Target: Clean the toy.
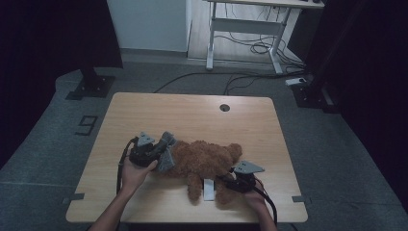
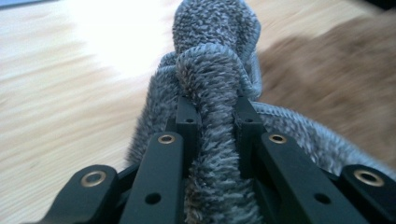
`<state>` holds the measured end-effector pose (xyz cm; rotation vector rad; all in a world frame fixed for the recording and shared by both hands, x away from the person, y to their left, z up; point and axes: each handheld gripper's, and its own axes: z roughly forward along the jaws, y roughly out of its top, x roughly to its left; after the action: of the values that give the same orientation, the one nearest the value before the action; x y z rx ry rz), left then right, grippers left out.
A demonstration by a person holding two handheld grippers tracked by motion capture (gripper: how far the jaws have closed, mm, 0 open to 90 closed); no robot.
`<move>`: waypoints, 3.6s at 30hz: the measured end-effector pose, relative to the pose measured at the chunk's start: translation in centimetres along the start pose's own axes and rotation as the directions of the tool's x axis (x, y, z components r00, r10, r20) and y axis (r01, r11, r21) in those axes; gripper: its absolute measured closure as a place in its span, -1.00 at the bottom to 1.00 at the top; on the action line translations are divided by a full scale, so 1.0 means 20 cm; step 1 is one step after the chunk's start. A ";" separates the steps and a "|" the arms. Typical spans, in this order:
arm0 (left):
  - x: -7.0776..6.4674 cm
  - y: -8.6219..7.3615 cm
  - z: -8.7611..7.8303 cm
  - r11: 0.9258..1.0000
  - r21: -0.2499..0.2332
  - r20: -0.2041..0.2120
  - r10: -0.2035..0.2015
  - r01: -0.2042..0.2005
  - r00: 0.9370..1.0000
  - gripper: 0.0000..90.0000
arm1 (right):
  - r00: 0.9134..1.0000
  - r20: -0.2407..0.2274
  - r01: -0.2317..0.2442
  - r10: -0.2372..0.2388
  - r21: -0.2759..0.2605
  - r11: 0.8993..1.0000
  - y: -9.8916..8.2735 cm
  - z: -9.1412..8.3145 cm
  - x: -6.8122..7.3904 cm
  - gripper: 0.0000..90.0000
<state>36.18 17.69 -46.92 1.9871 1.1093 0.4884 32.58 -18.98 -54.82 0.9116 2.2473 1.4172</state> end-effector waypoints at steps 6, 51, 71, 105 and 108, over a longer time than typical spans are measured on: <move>0.11 -0.05 0.04 0.996 0.060 -0.026 -0.068 0.070 0.997 0.71 | 1.000 -0.001 -0.009 0.009 0.001 1.000 0.00 0.00 -0.01 0.23; -0.32 -0.13 0.01 0.987 -0.161 0.210 0.046 -0.012 0.977 0.75 | 0.976 -0.074 -0.201 0.205 0.055 0.978 0.27 -0.02 0.00 -0.73; -0.86 0.32 0.38 0.986 -0.018 0.311 0.166 -0.169 0.936 0.70 | 0.998 -0.053 -0.025 0.024 -0.036 0.999 0.14 -0.07 0.11 0.32; 0.02 -0.16 -0.10 0.988 -0.070 0.090 -0.130 0.136 0.987 0.72 | 0.999 -0.040 -0.035 0.033 -0.059 0.998 0.11 -0.08 0.12 0.37; 0.01 -0.14 -0.11 0.979 -0.104 0.155 -0.159 0.176 0.975 0.72 | 0.998 -0.044 -0.045 0.042 -0.062 0.997 0.11 -0.08 0.11 0.37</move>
<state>33.44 19.75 -47.80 1.7789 1.1192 0.3068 30.75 -17.94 -52.10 0.9237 2.2122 1.5317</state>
